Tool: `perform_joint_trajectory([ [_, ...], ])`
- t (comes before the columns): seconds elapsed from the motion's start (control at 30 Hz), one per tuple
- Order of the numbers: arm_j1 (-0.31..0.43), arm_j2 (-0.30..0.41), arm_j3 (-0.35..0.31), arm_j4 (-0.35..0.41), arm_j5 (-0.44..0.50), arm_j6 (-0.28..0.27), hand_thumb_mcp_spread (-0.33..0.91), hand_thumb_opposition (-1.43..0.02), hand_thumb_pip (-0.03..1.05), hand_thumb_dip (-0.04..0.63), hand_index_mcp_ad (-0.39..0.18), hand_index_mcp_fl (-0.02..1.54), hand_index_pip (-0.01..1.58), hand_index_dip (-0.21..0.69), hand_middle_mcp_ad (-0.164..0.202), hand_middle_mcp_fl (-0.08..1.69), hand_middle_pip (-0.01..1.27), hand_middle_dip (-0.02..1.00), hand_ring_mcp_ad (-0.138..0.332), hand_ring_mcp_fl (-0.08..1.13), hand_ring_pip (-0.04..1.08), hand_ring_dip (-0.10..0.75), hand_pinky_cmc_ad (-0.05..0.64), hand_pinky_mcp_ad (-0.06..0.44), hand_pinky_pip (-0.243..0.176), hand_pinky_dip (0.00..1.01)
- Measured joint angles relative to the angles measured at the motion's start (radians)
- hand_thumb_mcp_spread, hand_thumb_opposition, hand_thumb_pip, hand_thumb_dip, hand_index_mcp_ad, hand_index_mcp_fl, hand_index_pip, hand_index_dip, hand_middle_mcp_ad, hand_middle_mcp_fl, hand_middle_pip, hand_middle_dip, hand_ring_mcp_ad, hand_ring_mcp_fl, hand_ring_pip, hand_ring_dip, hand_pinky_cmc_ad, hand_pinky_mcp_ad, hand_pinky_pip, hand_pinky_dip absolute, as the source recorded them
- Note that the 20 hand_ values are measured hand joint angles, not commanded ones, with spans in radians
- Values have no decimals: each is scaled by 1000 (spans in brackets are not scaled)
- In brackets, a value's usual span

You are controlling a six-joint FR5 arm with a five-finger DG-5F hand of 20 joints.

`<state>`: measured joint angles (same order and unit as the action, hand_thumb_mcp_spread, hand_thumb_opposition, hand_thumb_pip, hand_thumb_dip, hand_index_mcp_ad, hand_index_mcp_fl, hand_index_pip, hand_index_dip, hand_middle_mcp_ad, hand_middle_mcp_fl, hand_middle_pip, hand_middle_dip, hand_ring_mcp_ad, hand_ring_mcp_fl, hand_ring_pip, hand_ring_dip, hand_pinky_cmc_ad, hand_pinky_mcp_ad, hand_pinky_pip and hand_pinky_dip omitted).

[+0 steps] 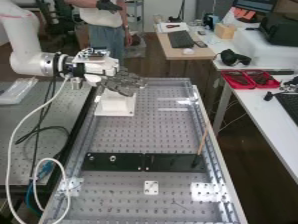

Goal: Grab the bearing and place it in the white container

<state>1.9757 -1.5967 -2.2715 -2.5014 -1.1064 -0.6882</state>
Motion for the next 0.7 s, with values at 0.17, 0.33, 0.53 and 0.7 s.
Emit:
perform_joint_trajectory([
  [0.17,110,5,-10,-12,109,25,510,-969,506,344,-134,326,1407,211,82,73,138,190,117,0,101,80,358,281,-45,183],
  [0.33,208,-1,-15,-22,205,59,510,-969,506,344,-134,326,1407,211,82,73,138,190,117,0,101,80,358,281,-45,183],
  [0.53,317,-33,-15,-36,317,116,510,-969,506,344,-134,326,1407,211,73,115,138,190,113,0,101,80,358,281,-45,183],
  [0.7,319,-71,-16,-42,365,152,510,-969,506,344,-134,326,1407,211,80,119,138,190,113,0,101,80,356,281,-42,183],
])
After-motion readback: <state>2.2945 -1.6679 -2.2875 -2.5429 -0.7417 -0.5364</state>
